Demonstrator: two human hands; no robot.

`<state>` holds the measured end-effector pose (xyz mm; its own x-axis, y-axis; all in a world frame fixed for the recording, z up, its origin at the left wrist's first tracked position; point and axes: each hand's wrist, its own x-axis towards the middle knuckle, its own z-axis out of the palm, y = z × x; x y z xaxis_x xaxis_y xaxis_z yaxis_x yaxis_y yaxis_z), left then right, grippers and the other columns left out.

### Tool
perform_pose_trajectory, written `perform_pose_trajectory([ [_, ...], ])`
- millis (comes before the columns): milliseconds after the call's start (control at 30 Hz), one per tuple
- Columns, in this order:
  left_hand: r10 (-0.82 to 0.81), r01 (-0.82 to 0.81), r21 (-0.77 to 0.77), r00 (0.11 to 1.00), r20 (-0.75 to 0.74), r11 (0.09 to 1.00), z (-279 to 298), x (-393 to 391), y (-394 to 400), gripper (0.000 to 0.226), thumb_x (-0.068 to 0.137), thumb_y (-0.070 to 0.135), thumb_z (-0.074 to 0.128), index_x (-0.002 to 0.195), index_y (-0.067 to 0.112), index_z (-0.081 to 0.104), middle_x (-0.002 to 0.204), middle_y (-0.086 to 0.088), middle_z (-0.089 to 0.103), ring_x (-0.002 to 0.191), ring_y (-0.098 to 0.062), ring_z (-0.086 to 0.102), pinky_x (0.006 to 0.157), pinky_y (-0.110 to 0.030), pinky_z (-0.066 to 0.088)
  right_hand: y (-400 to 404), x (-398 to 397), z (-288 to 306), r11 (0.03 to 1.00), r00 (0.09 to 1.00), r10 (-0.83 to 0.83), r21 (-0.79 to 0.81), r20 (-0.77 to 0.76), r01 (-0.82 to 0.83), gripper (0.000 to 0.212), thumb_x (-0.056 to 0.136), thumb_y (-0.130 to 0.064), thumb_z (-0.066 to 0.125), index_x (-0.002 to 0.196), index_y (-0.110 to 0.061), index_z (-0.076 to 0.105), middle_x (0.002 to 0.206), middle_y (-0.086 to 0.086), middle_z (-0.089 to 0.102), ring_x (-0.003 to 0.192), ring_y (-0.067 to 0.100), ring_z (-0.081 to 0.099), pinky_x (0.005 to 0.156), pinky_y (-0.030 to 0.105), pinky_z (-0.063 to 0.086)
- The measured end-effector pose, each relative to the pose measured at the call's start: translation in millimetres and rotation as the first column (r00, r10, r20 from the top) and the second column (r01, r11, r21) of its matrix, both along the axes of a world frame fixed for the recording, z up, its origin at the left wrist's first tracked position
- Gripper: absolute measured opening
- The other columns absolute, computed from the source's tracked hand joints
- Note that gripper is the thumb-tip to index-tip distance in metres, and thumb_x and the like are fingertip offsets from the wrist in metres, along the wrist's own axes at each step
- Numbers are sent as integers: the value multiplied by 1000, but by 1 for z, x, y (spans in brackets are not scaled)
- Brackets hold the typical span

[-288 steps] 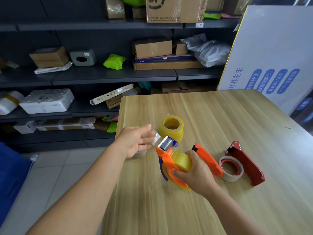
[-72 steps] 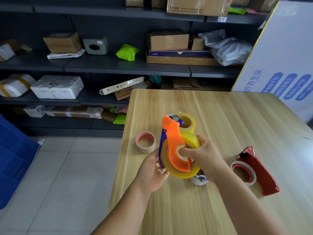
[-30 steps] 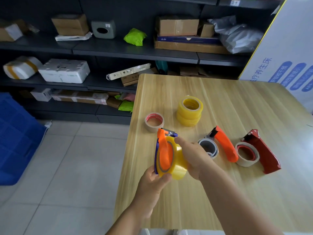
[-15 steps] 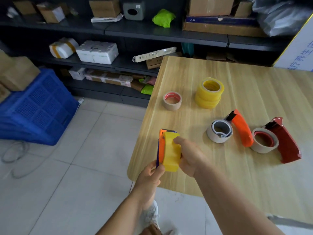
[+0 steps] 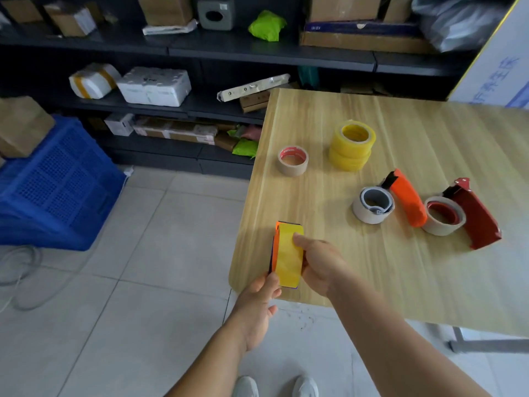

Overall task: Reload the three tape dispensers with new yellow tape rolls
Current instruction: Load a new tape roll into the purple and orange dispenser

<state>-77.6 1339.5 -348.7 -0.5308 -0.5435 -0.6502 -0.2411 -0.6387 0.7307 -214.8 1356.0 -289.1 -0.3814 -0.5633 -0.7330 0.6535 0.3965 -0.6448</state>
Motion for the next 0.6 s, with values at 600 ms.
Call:
perform_pose_trajectory([
  [600,-255,275,-495,961,108,824,24,-11,-38,44,94,24,58,136,32,50,119,12,67,111,-7,62,95,-27,50,-6,11,-18,996,985,-19,82,-169,33,33,93,-32,59,114,-5,60,104,14,70,92,29,69,83,45,57],
])
